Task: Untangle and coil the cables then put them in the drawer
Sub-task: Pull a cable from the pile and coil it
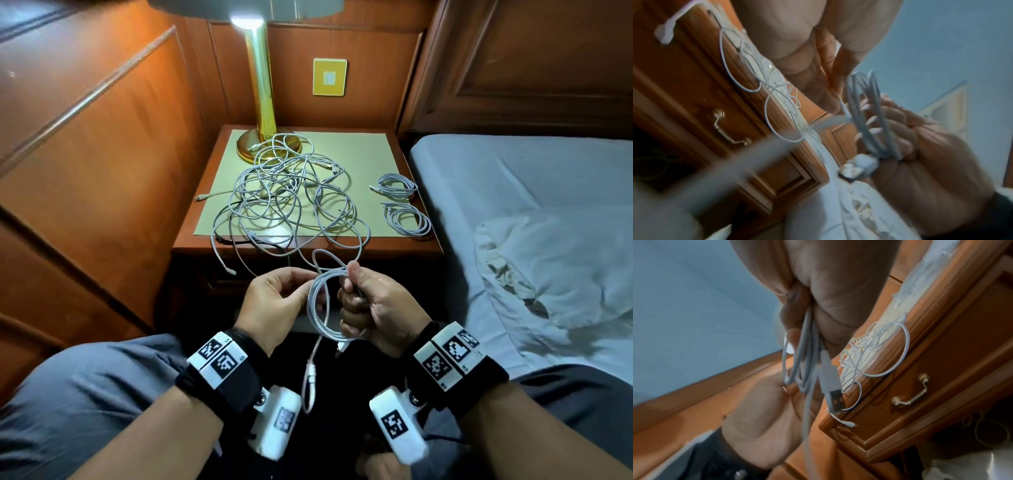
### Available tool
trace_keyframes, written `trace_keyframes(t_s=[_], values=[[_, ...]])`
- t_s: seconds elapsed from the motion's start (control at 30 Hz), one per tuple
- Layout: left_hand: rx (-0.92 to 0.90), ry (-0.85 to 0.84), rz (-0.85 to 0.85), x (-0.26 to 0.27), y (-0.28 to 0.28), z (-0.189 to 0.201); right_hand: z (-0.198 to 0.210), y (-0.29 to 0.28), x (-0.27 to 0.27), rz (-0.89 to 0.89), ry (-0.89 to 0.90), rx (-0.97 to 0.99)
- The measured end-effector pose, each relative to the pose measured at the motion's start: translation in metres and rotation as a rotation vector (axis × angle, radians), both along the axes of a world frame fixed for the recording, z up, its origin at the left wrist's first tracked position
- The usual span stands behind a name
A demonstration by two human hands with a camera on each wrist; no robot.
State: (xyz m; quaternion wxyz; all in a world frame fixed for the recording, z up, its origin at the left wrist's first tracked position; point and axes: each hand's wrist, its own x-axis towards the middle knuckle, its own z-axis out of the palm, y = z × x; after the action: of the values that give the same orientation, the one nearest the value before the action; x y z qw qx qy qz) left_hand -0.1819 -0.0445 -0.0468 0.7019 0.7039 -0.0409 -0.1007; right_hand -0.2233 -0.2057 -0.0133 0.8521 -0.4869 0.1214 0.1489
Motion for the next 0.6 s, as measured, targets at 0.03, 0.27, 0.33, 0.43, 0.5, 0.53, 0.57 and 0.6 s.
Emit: trace_keyframes(t_s=[0.03,0.27,0.33,0.43,0.5,0.53,0.57,0.6], values=[[-0.094,0.086,-0.007,-0.001,-0.002,0.002,-0.002,0.002,0.0,-0.011,-0.026,-0.029],[-0.432,0.347,-0.165,-0.003,-0.006,0.011,-0.014,0.003,0.005,-0.118,-0.117,-0.252],[-0.435,0.316,-0.187,-0.003,-0.006,0.009,-0.014,0.0,0.008,-0.151,-0.117,-0.264],[-0.324,0.271,-0.235,-0.002,-0.007,0.003,-0.015,0.0,0.008,-0.173,-0.132,-0.323],[-0.169,0.178,-0.223,-0.001,-0.008,0.0,-0.019,0.004,0.007,-0.195,-0.148,-0.372],[-0.097,0.125,-0.193,-0.002,-0.01,0.0,-0.021,0.005,0.007,-0.204,-0.162,-0.403],[-0.035,0.079,-0.146,-0.004,-0.012,0.0,-0.023,0.006,0.007,-0.212,-0.181,-0.434],[0.035,0.032,-0.093,-0.005,-0.013,-0.001,-0.024,0.007,0.007,-0.22,-0.198,-0.458]])
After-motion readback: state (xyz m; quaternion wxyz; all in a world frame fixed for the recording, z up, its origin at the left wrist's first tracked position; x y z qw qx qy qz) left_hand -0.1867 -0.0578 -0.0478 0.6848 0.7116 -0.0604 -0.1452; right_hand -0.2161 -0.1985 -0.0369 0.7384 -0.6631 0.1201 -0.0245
